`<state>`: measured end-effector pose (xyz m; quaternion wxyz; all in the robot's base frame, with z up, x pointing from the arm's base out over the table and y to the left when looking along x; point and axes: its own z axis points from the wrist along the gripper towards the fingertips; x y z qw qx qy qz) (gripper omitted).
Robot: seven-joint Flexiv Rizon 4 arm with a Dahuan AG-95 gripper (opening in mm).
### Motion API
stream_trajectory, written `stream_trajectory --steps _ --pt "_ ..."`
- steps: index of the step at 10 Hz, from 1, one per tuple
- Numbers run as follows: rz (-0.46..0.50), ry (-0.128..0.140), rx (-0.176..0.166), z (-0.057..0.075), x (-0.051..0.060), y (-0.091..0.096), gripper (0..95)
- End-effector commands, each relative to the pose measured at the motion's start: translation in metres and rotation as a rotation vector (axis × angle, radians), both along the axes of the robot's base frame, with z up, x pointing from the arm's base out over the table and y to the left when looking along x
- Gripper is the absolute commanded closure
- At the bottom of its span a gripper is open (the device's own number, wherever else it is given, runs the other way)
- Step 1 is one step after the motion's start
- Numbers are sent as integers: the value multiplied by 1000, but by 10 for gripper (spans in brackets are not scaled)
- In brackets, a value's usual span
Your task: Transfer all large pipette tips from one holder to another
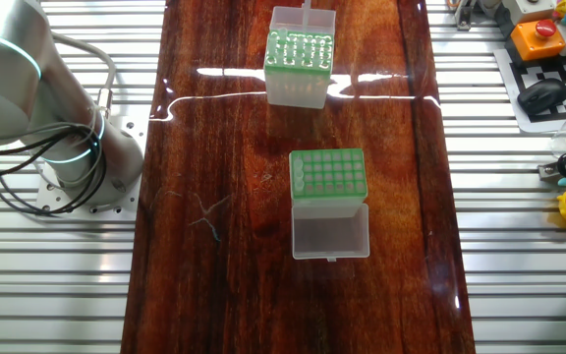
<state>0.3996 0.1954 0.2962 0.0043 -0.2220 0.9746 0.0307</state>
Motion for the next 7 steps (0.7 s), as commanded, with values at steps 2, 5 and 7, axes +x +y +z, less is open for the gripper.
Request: stream_trajectory --steps 2,5,7 --pt "-37 -6 -10 -1 -2 -1 950" --pt "55 0 -8 11 0 -63 950" --pt "121 -5 7 8 0 -98 950"
